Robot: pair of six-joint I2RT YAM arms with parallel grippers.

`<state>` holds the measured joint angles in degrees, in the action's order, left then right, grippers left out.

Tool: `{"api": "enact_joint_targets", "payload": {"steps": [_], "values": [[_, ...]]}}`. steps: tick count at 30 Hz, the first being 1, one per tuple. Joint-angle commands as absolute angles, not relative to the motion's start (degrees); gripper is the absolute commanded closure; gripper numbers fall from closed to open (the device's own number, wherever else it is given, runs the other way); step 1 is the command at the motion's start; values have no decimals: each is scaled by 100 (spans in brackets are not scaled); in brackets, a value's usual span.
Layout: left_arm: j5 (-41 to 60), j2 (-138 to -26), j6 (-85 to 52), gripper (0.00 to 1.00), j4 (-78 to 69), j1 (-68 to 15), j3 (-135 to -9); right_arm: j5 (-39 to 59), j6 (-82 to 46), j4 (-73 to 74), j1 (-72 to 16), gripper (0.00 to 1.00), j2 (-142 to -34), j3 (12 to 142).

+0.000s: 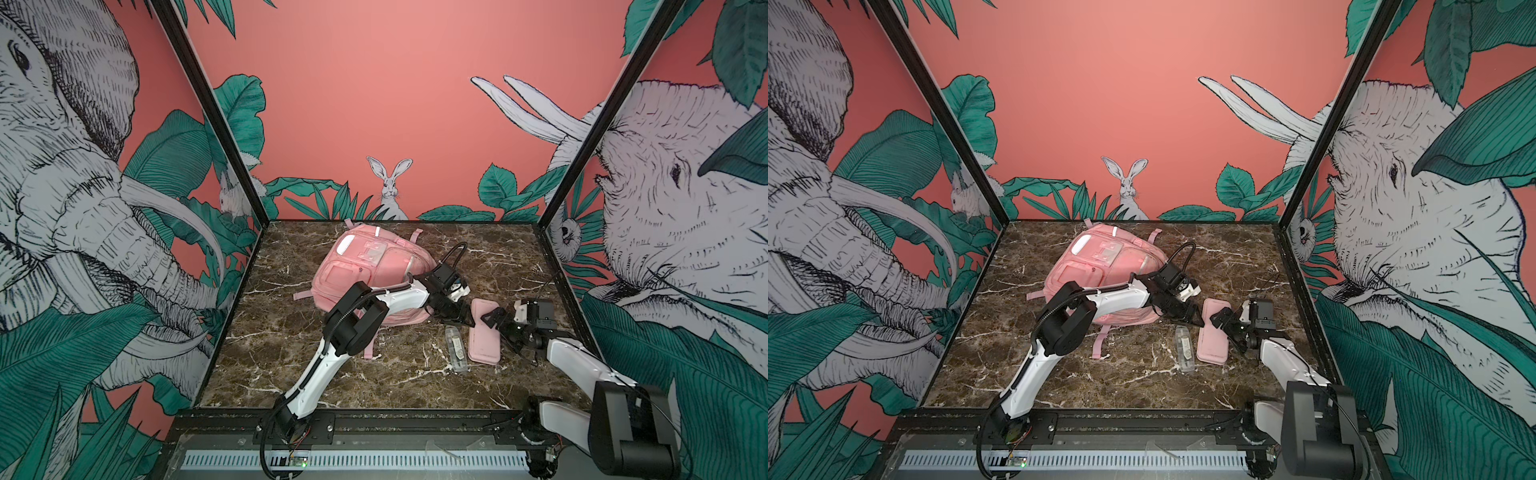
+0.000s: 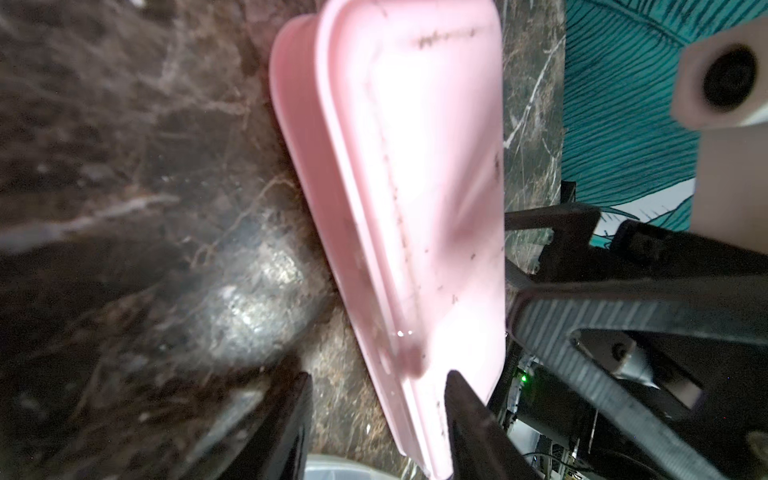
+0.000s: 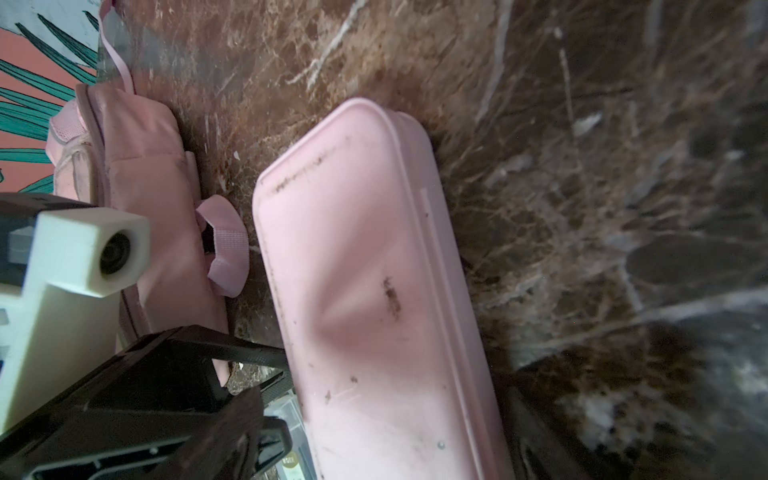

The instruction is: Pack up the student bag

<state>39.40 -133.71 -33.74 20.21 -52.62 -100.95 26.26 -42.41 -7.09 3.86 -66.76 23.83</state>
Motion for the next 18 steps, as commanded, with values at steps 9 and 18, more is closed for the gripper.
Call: {"api": "enact_joint_targets", "payload": {"steps": [9,18], "values": [[4259,-13436,-3636,52,1753,-5300,-10199,2968,-4177,-604,588,11,-6951,2193],[4429,-13578,-3869,54,1527,-5328,-10250,3237,-4122,-334,731,11,-7083,2197]]}}
